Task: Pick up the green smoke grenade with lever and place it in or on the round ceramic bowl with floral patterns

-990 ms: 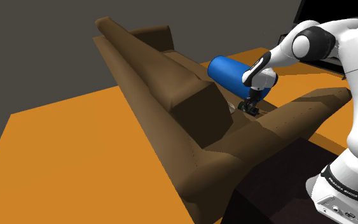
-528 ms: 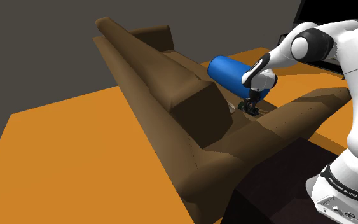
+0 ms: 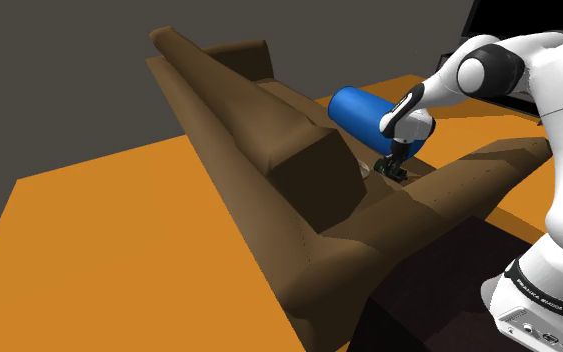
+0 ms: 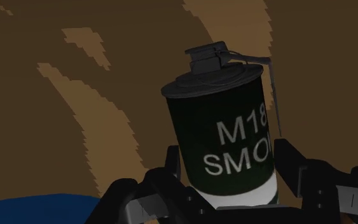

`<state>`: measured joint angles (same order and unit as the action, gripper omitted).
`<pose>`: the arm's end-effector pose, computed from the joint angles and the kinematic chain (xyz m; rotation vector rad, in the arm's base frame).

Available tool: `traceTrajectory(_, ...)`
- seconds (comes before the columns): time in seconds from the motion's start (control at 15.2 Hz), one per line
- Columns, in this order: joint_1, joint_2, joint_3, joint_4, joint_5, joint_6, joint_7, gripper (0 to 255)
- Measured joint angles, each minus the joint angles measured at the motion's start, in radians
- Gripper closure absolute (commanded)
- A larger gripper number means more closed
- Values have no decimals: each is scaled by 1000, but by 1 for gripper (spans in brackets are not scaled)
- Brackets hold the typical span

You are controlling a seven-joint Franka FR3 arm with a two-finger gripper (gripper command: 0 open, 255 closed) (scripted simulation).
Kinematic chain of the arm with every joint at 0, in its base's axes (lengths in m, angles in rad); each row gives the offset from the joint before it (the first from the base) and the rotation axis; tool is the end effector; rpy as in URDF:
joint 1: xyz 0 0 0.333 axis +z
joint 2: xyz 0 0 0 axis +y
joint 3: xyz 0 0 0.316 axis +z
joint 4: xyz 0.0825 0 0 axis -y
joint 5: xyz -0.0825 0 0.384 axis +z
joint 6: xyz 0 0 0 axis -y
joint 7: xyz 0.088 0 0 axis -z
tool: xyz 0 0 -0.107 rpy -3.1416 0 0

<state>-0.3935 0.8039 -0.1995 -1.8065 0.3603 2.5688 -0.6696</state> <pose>0.5275 -0.3564 0.1020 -3.0853 0.2632 -0.0304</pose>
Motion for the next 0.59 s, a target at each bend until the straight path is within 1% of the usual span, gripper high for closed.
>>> traceTrajectory(0.26, -4, -2, 0, -4, 1, 0, -5, 255)
traceTrajectory(0.59, 5, -38, -12, -21, -11, -32, 4, 255)
